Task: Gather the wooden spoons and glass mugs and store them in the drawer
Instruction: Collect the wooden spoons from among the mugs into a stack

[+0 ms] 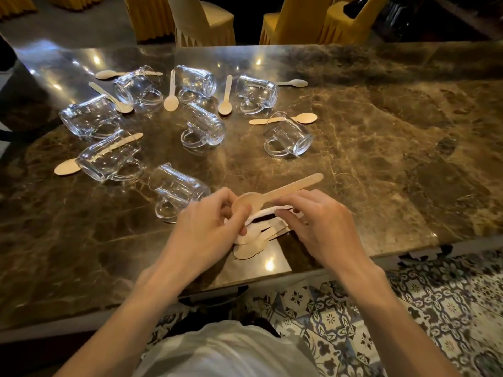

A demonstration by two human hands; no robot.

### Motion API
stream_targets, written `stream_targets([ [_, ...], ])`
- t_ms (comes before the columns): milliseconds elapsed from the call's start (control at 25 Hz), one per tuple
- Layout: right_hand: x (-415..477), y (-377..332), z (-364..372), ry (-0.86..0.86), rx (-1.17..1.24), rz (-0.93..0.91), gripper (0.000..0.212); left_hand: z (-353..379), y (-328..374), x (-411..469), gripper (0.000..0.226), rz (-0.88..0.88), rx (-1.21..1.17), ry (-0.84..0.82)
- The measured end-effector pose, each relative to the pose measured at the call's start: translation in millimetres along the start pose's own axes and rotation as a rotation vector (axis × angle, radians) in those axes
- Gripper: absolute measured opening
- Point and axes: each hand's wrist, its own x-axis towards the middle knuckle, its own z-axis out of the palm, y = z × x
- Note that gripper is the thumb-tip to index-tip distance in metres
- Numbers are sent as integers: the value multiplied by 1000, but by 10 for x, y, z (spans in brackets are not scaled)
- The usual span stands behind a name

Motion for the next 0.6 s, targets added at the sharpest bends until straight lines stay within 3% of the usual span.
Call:
stream_targets([
  [280, -111, 56, 23, -51, 19, 28, 9, 53, -101, -23, 33, -88, 375, -83],
  [440, -147, 53, 41, -41, 26, 5, 9, 64, -129, -3, 38, -41, 665, -89],
  [600, -168, 37, 34, -41, 32, 2, 12, 56, -103, 10, 43, 11, 812, -64],
])
